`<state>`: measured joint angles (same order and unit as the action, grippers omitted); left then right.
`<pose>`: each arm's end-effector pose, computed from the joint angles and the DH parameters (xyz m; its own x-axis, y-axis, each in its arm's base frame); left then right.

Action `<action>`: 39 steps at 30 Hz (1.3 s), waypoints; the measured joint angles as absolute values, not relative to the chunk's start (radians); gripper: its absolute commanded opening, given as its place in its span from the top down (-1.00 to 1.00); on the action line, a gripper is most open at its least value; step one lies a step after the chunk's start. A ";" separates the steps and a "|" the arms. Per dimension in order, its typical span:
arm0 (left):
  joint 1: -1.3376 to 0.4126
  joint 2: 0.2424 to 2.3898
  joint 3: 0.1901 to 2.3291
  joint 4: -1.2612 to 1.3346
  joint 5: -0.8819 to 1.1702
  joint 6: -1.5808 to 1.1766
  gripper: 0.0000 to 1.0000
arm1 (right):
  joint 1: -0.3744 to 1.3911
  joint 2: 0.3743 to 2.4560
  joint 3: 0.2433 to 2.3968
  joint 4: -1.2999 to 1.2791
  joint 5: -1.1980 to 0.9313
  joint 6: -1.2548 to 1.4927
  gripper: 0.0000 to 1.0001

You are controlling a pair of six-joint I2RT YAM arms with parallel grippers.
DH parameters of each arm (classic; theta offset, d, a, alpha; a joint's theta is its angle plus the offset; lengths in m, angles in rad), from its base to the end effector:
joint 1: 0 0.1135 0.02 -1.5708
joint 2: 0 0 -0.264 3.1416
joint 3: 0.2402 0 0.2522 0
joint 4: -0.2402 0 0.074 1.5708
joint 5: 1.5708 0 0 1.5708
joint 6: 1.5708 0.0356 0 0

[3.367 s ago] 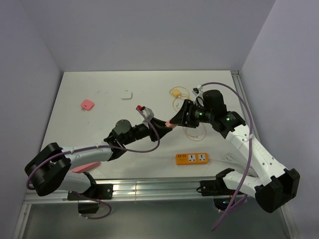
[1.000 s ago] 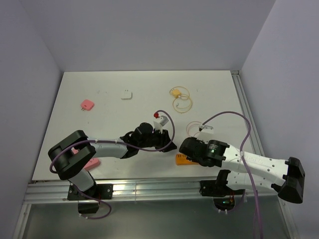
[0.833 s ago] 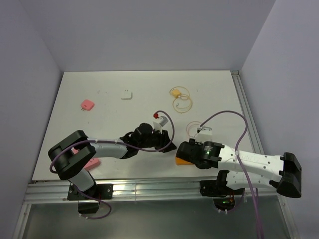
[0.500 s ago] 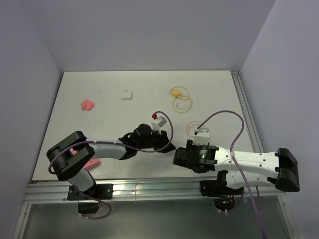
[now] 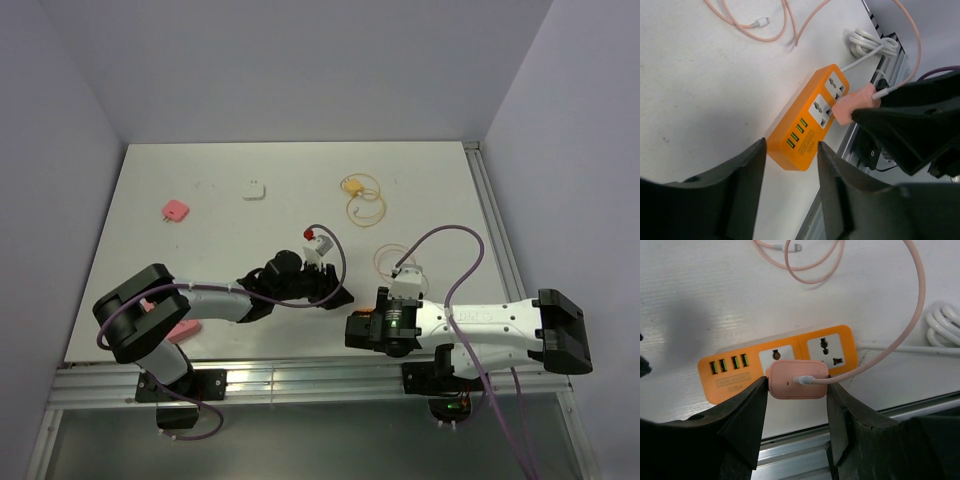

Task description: Insert the plug

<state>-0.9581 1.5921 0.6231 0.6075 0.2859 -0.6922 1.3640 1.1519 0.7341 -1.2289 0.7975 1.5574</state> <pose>0.1729 -0.2634 0.1712 -0.7543 0.0084 -0.6564 0.5912 0.4433 -0.6738 0.0564 0.1449 0.2115 -0.6974 0.0772 -0.7125 0.1954 0.9770 -0.0854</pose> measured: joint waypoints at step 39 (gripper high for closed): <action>-1.185 1.836 0.691 0.745 0.149 -0.067 -0.51 | 1.230 0.645 0.737 -1.261 0.757 1.438 1.00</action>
<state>-1.1854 1.8359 0.6910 0.7452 0.1486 -0.0673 1.2297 0.6453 0.7368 -1.2613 0.7570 1.4384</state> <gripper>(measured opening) 0.800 0.539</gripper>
